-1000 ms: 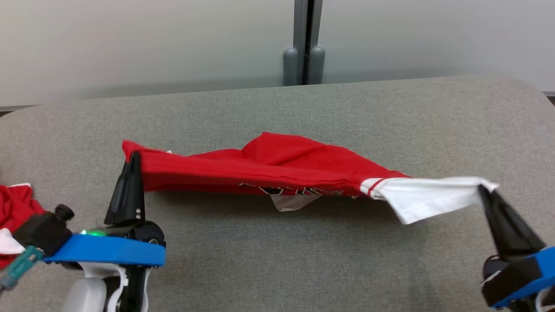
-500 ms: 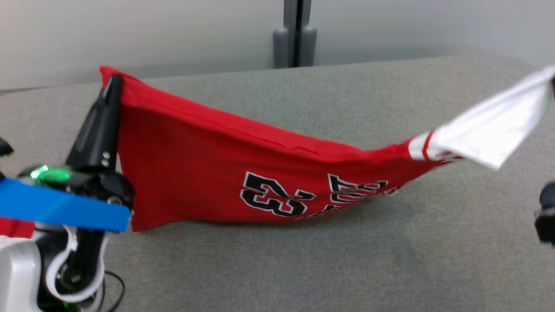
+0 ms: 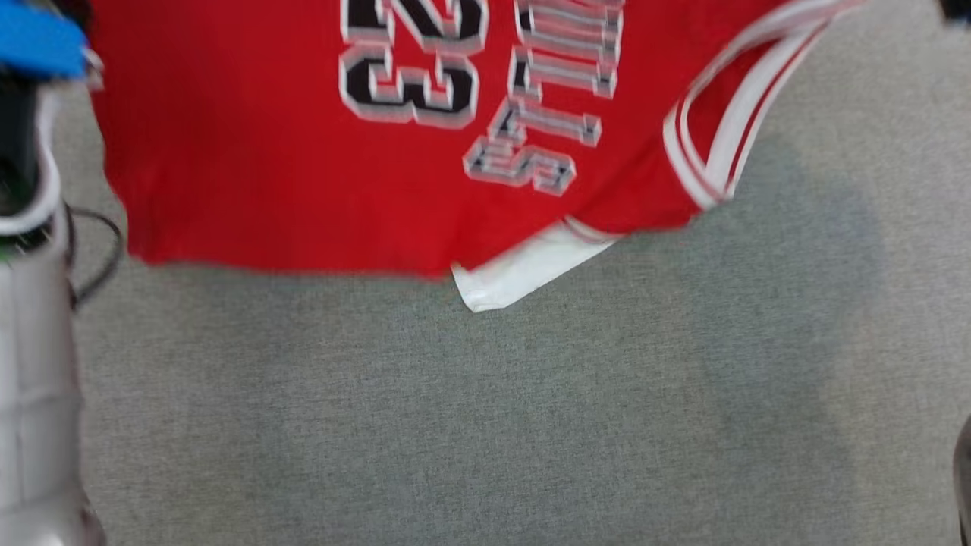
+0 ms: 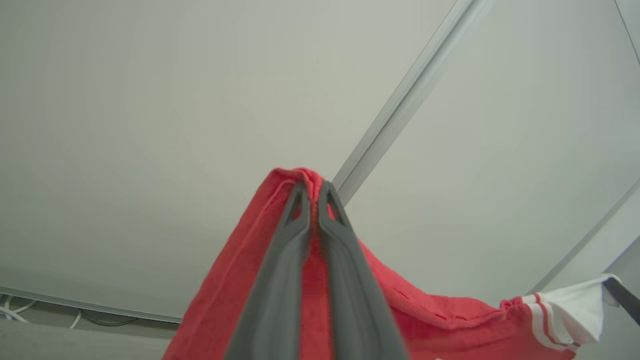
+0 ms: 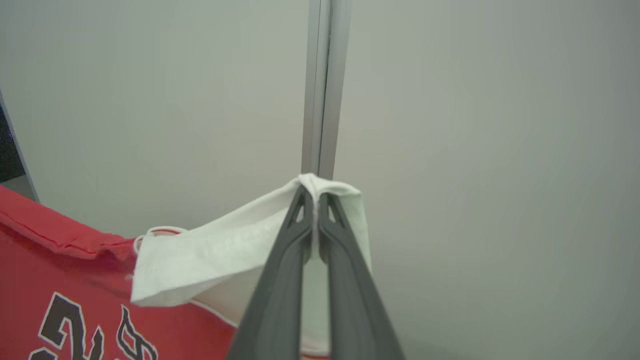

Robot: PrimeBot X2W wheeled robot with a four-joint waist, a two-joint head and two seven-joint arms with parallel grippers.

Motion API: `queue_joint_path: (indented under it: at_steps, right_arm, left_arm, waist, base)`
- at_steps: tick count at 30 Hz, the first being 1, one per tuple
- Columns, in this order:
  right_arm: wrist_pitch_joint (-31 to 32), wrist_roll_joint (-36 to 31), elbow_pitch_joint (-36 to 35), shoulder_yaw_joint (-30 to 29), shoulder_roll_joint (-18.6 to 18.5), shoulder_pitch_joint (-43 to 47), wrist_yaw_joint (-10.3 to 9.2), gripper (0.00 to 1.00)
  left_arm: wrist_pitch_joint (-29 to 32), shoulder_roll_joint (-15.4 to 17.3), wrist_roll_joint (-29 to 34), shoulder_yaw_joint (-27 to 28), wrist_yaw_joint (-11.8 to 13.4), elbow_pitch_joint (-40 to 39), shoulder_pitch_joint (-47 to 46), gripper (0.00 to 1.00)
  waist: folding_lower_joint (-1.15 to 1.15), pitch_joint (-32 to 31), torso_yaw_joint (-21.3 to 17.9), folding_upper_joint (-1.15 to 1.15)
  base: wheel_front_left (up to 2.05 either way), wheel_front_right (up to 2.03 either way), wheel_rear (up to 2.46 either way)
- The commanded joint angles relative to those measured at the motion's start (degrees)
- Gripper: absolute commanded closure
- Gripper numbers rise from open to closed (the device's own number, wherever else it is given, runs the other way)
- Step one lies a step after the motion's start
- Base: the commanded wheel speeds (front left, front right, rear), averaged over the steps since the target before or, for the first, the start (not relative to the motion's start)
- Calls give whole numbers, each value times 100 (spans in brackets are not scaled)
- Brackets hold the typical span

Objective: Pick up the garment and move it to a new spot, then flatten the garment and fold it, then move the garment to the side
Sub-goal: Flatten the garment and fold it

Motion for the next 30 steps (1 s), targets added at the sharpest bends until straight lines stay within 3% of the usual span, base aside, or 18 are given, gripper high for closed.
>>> queue_joint_path:
  at_steps: [1, 9, 15, 22, 30]
  right_arm:
    - [-174, -33, 203, -23, 33, -363, 1, 100]
    - [-1672, -605, 1585, 194, 102, -2691, 2, 100]
    - [-2339, -814, 2038, 592, -44, -3397, 1, 100]
    - [-2282, -411, 2396, 1061, -199, -2318, 1, 100]
    - [-1477, 269, 2367, 1025, -381, 161, 2, 100]
  left_arm:
    - [-79, 100, 117, 35, -26, 117, -312, 100]
    - [-999, 282, 926, -189, -313, 1025, -2090, 100]
    - [-1654, 316, 967, -235, -531, 1435, -2586, 100]
    - [-2162, 290, 749, -515, -642, 1974, -1782, 100]
    - [-2547, 197, 514, -1288, -663, 2480, 53, 100]
  waist:
    - [-3, 302, -26, 0]
    - [-3, 549, -4, 0]
    - [-3, 661, -40, 0]
    - [-3, 753, -150, 0]
    - [-3, 340, -100, 0]
  base:
    - [0, 0, 0]
    - [0, 0, 0]
    - [0, 0, 0]
    - [0, 0, 0]
    - [0, 0, 0]
